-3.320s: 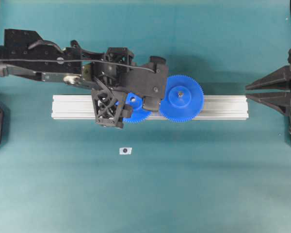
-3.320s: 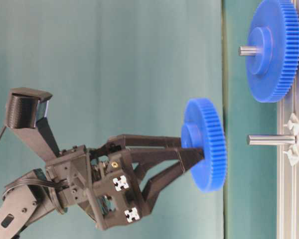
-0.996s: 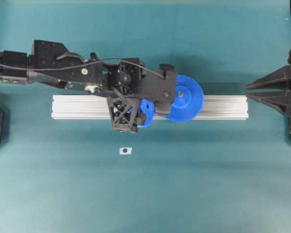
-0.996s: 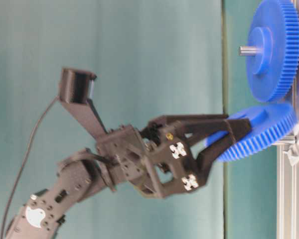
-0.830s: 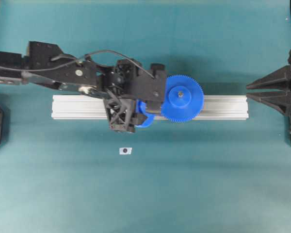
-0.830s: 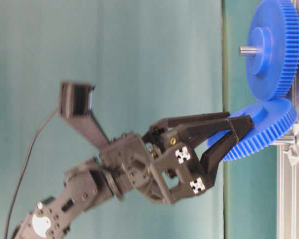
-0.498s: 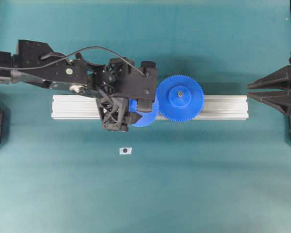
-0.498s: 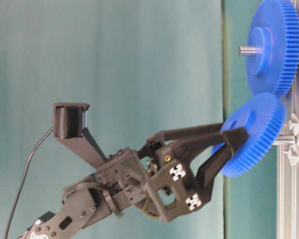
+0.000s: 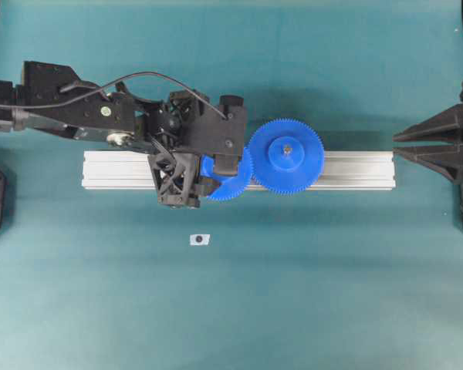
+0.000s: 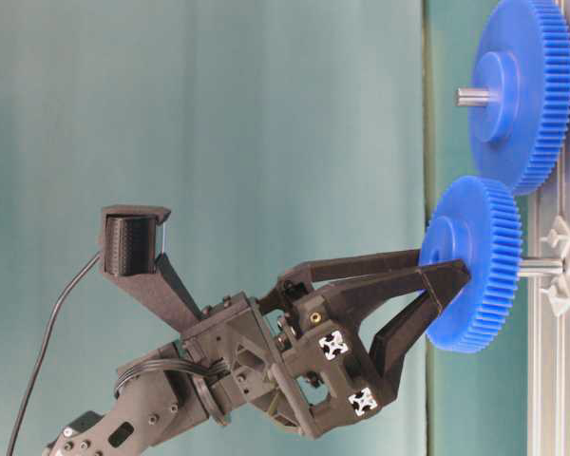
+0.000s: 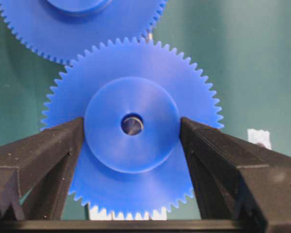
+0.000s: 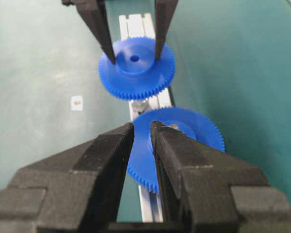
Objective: Find the location of the shaft and insert the small gear.
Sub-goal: 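Align the gear's bore with the shaft tip, adjusting position, then push the gear onto the shaft, meshing with the large gear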
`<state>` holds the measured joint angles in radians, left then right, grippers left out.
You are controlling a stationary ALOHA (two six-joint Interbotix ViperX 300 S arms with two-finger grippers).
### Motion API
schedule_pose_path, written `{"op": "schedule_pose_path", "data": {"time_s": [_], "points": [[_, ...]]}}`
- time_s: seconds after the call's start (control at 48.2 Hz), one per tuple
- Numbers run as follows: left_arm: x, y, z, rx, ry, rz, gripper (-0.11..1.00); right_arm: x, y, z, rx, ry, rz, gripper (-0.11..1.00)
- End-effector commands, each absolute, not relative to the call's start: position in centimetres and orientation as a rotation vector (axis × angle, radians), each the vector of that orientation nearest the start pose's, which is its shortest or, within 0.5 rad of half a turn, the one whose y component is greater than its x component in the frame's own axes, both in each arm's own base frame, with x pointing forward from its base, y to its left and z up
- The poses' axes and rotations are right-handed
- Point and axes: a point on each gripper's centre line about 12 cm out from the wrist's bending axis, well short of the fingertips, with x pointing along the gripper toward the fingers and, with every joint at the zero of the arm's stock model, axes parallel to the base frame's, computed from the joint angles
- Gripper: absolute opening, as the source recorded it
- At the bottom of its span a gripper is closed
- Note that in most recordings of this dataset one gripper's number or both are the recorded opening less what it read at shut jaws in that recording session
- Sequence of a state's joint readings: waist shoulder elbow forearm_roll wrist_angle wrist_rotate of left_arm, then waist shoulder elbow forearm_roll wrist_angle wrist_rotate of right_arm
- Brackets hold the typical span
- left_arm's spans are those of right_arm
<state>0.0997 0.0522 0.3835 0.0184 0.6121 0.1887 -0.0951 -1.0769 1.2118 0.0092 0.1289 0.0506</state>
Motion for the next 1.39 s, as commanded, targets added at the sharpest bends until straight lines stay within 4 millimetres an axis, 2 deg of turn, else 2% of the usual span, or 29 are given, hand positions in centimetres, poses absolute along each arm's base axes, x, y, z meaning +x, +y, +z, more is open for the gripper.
{"op": "schedule_pose_path", "data": {"time_s": [0.0, 0.228, 0.332, 0.726, 1.058, 1.245, 1.37], "points": [[40.1, 4.7, 20.3, 0.134, 1.038, 0.006, 0.81, 17.6, -1.7, 25.4, 0.081, 0.246, -0.105, 0.35], [39.7, 5.8, 19.4, 0.114, 1.074, 0.031, 0.81, 17.6, -1.7, 25.4, 0.081, 0.248, -0.105, 0.35], [39.5, 6.3, 19.6, 0.110, 1.070, 0.041, 0.81, 17.6, -1.7, 25.4, 0.081, 0.248, -0.105, 0.35], [39.1, 6.3, 19.7, 0.110, 1.070, 0.041, 0.81, 17.6, -1.7, 25.4, 0.081, 0.248, -0.105, 0.35], [41.3, 6.5, 20.8, 0.125, 1.028, 0.040, 0.81, 17.6, -1.7, 25.4, 0.083, 0.248, -0.107, 0.35], [41.4, 6.6, 21.4, 0.124, 1.017, 0.043, 0.81, 17.6, -1.7, 25.4, 0.081, 0.248, -0.107, 0.35], [41.4, 6.5, 22.8, 0.121, 0.985, 0.050, 0.81, 17.6, -1.7, 25.4, 0.081, 0.246, -0.107, 0.35]]}}
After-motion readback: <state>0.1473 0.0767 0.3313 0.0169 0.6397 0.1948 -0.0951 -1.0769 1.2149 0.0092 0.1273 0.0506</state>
